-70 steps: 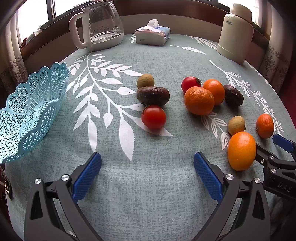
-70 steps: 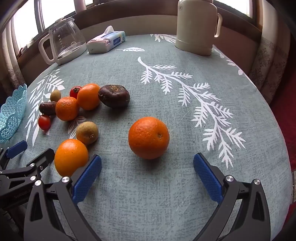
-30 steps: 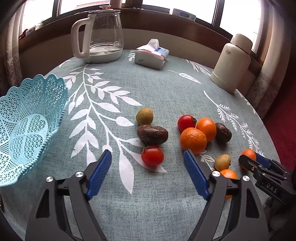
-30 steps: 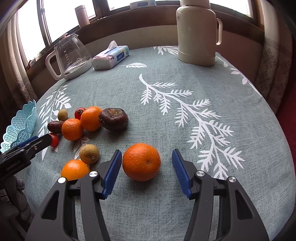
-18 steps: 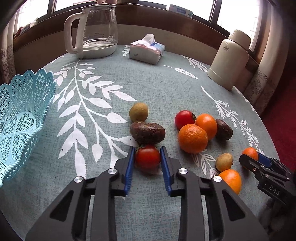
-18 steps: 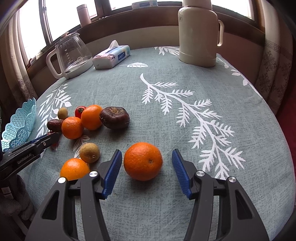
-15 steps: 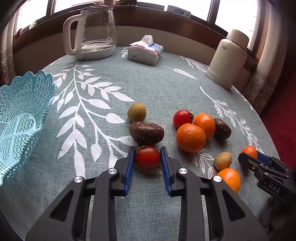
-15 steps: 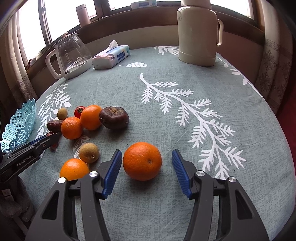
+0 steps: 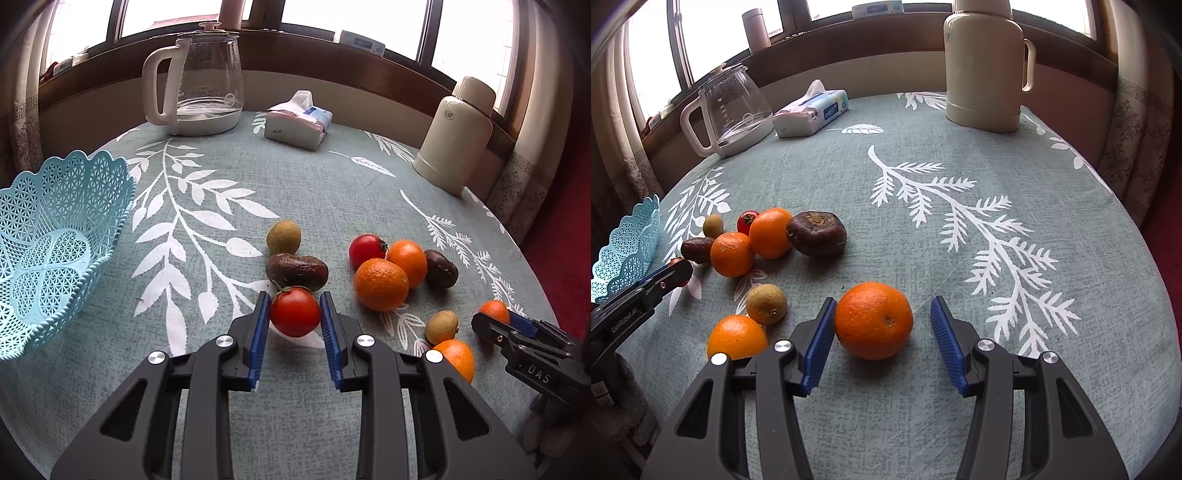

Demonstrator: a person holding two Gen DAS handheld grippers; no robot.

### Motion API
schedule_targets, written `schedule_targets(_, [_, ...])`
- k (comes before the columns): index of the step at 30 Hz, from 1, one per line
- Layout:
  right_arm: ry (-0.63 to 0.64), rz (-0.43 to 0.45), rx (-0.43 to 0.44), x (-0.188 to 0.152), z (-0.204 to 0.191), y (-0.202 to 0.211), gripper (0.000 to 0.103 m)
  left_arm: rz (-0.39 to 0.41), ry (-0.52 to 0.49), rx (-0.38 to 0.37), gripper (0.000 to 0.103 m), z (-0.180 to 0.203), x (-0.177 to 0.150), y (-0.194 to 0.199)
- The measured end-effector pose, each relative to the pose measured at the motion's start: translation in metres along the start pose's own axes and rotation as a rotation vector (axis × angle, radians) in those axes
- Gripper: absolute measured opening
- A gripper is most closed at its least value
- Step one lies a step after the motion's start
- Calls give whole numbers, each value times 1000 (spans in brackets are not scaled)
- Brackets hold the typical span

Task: Organize fruits
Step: 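Grasp the red tomato with the left tool while the right tool grasps the large orange, then carry the tomato into the blue basket and open the left tool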

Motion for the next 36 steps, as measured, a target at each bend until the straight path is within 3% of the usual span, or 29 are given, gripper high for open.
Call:
schedule_targets(5, [25, 14, 0, -1, -4, 2, 40, 23, -3, 11, 28, 0, 0, 4])
schedule_targets(27, [-2, 85, -6, 0, 1, 16, 39, 98, 58, 43, 28, -19, -1, 31])
schedule_targets(36, [-29, 105, -27, 1, 5, 19, 39, 177, 88, 168, 28, -65, 10, 80])
Point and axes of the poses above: each gripper's, at about its wrist camera, not at the fingertips, and y roughly against the way its jaws point, z to its right, x to its top, the point moved 3 cm from there along -y, roughly the way its jaws point, and after that the axes turned 13 degrees about -y, right-handed, at the moved point
